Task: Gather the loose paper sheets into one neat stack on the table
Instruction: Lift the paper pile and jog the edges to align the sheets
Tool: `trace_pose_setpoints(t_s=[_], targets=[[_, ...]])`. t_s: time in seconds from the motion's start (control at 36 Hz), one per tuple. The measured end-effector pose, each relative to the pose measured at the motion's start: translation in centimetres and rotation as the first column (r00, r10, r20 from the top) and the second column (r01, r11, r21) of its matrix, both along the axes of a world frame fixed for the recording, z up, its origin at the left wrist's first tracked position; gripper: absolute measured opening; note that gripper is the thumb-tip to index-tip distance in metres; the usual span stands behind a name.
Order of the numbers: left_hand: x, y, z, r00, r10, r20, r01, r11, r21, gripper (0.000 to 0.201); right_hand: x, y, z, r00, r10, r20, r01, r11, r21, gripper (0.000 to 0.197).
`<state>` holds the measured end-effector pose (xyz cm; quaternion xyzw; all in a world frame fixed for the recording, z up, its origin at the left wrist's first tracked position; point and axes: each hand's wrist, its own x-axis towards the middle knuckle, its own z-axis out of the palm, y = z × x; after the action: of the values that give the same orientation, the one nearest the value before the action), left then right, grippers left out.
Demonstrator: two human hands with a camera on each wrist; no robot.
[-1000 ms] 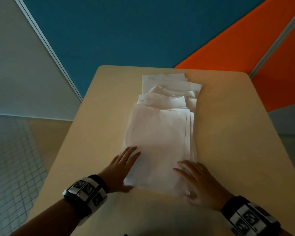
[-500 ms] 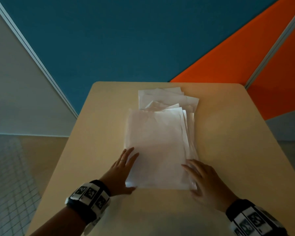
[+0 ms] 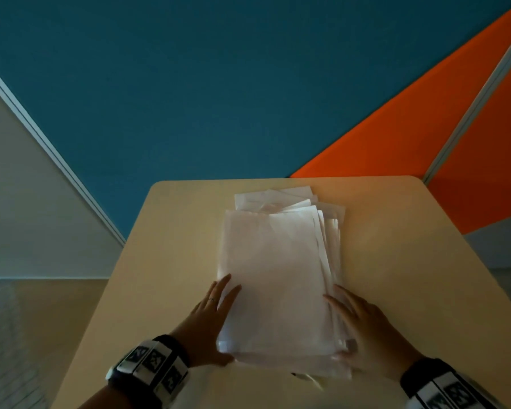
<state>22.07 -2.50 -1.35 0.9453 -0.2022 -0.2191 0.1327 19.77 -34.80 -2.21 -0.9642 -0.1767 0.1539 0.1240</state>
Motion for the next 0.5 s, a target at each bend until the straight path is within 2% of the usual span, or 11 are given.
trace_pose_setpoints(t_s=[0.11, 0.14, 0.19, 0.25, 0.28, 0.33, 0.36, 0.39, 0.42, 0.5], targets=[[1.0, -0.3, 0.3, 1.000, 0.015, -0.009, -0.015, 0.999, -0.041, 0.126, 1.4, -0.4, -0.5, 0.989, -0.016, 0.145, 0.012, 0.999, 0.029, 0.093], [1.3, -0.4, 0.6, 0.999, 0.037, -0.031, -0.039, 0.998, -0.054, 0.129, 1.8, -0.6, -0.4, 0.992, -0.031, 0.124, 0.025, 0.998, 0.056, 0.094], [2.0, -0.6, 1.2, 0.985, 0.145, -0.094, -0.155, 0.982, -0.108, 0.142, 2.7, -0.5, 0.1, 0.995, -0.101, -0.008, 0.101, 0.984, 0.150, 0.099], [3.1, -0.9, 1.7, 0.928, 0.349, -0.128, -0.368, 0.911, -0.188, 0.147, 4.0, -0.5, 0.7, 0.968, -0.246, -0.051, 0.250, 0.927, 0.281, 0.109], [3.9, -1.0, 1.6, 0.883, 0.451, -0.132, -0.470, 0.855, -0.221, 0.139, 4.8, -0.6, 0.5, 0.944, -0.329, -0.041, 0.323, 0.887, 0.331, 0.104], [5.4, -1.3, 1.1, 0.793, 0.601, -0.099, -0.608, 0.767, -0.208, 0.108, 6.6, -0.6, 0.2, 0.882, -0.465, -0.073, 0.461, 0.821, 0.338, 0.072], [6.1, -1.4, 0.8, 0.758, 0.647, -0.084, -0.650, 0.738, -0.179, 0.097, 7.4, -0.3, 0.1, 0.855, -0.510, -0.090, 0.510, 0.799, 0.319, 0.054], [6.7, -1.6, 0.6, 0.732, 0.676, -0.085, -0.680, 0.718, -0.153, 0.090, 8.2, 0.0, -0.1, 0.834, -0.543, -0.099, 0.545, 0.781, 0.306, 0.044], [7.3, -2.0, 0.5, 0.712, 0.696, -0.093, -0.702, 0.700, -0.135, 0.085, 8.9, 0.4, -0.2, 0.811, -0.575, -0.109, 0.579, 0.761, 0.293, 0.043], [8.4, -3.6, 0.2, 0.676, 0.726, -0.127, -0.736, 0.663, -0.136, 0.074, 10.3, 2.4, -0.4, 0.736, -0.657, -0.164, 0.672, 0.680, 0.293, 0.063]])
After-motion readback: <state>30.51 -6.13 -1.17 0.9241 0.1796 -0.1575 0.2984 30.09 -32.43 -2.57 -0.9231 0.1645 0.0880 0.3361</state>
